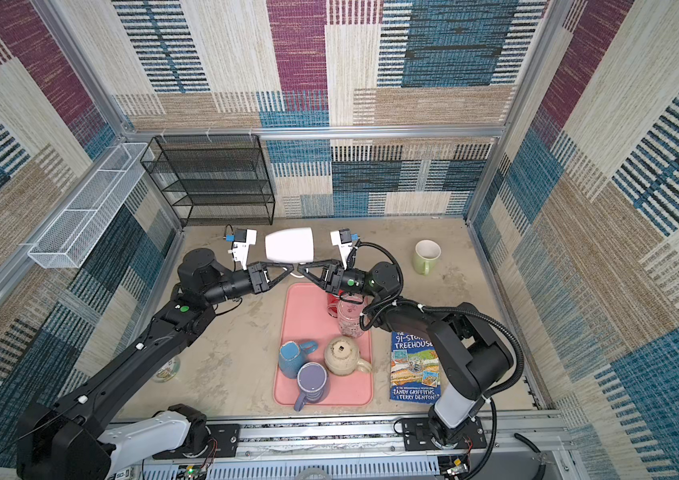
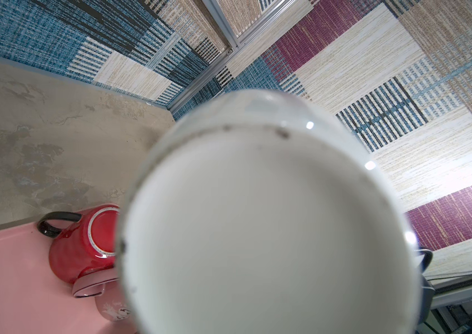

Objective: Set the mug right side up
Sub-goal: 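Close the right gripper on the white mug's rim beside the left gripper, then carry the white mug toward the green mug while the left gripper draws back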

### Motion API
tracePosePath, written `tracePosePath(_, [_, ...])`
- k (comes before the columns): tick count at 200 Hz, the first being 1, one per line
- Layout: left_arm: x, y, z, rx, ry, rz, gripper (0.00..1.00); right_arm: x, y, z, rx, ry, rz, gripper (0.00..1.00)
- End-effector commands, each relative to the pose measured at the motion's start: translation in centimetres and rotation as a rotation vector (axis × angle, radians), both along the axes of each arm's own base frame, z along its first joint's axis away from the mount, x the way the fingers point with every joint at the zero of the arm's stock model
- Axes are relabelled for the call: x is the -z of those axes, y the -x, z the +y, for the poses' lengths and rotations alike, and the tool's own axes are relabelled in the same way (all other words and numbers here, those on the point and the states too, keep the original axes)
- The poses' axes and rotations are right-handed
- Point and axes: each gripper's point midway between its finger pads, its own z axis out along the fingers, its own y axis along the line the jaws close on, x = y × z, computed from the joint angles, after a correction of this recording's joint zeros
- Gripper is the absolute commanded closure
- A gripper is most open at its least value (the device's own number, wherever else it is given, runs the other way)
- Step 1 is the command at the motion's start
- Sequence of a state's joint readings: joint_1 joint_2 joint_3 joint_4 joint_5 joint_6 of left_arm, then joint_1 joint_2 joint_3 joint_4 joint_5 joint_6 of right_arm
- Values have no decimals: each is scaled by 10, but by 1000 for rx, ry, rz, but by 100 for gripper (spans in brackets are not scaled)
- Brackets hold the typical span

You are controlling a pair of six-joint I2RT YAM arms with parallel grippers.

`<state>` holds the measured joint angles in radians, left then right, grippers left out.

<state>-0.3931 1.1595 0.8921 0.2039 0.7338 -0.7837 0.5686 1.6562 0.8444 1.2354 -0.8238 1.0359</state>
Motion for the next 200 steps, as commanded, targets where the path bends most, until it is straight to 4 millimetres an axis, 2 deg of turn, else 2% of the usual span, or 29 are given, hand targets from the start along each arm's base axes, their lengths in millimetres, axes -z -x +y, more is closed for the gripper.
tracePosePath(1, [0,7,-6,56,0,-26,100,-23,6,-3,-7,-76,-46,79])
tracePosePath(22, [1,7,-6,59,1,-27,100,-23,5,-3,-9,-79,-46,80])
tracePosePath(53, [5,6,-7,61,-2,-19,100,-24,6,-3,-7,-82,-50,100])
tracePosePath(103, [10,7,-5,52,-21,-19,100,-22,6,-4,14,-63,-54,100])
tracePosePath(124, [15,7,-3,38,-48,-16,88,-22,5,-6,35,-41,-65,100])
tracePosePath(162, [18,7,3,10,-90,-25,56,-22,2,-8,88,31,-83,100])
tracePosePath(200, [21,7,10,-25,-138,-32,39,-20,-8,-18,163,136,-98,100])
